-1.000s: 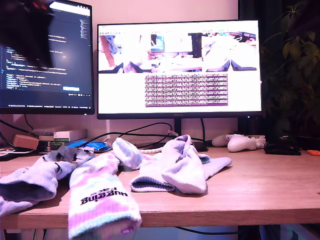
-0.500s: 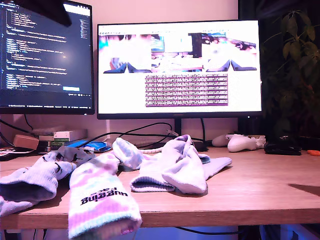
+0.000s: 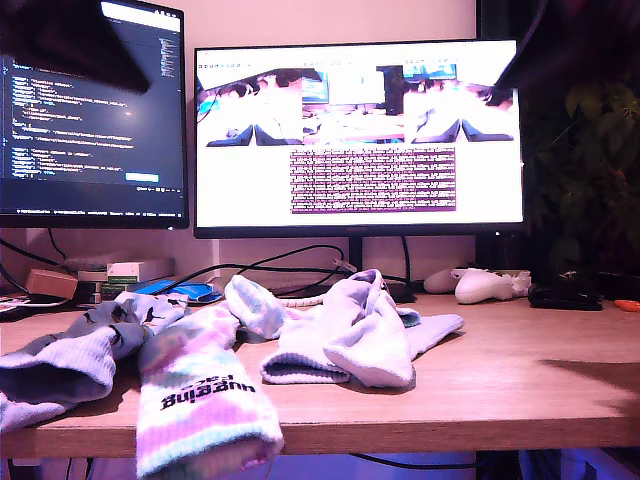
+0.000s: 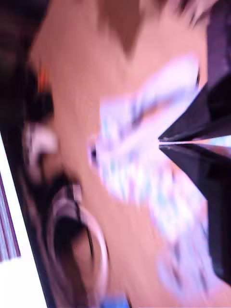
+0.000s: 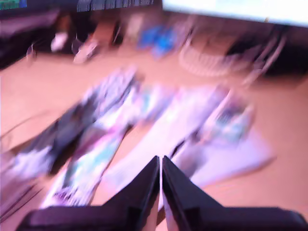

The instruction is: Pair up the socks based on colour and pattern, by placing them on top of one another

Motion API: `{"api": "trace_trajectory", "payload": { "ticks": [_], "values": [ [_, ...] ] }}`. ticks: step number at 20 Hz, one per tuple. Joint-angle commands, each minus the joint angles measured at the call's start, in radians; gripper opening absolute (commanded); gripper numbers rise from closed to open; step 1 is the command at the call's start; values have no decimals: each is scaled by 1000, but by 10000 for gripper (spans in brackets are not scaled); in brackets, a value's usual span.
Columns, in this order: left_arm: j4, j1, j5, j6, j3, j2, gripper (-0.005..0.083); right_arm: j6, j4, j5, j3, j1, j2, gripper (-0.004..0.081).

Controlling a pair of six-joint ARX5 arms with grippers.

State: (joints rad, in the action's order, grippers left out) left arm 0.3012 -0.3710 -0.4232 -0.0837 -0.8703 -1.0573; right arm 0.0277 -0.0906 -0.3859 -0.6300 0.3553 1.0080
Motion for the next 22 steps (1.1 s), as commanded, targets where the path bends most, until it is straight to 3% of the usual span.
{"api": "trace_trajectory", "payload": {
  "ticks": [1, 3, 7, 15, 18, 22],
  "values": [
    [14, -33, -13, -13, 16, -6, -20, 43, 2, -8, -30, 14, 80, -13],
    [35, -76, -11, -14, 16, -10, -20, 83, -19, -8, -81, 29, 185, -10],
    [69, -103, 6, -29, 16, -11, -20, 101, -163, -9, -256, 57, 389, 224],
    [73, -103, 14, -29, 16, -11, -20, 104, -430, -18, -544, 83, 688, 296],
    [74, -103, 14, -29, 16, -11, -20, 99, -444, 31, -576, 83, 745, 296],
    [73, -103, 13, -29, 16, -11, -20, 78, -442, 30, -578, 89, 806, 295]
  ]
}}
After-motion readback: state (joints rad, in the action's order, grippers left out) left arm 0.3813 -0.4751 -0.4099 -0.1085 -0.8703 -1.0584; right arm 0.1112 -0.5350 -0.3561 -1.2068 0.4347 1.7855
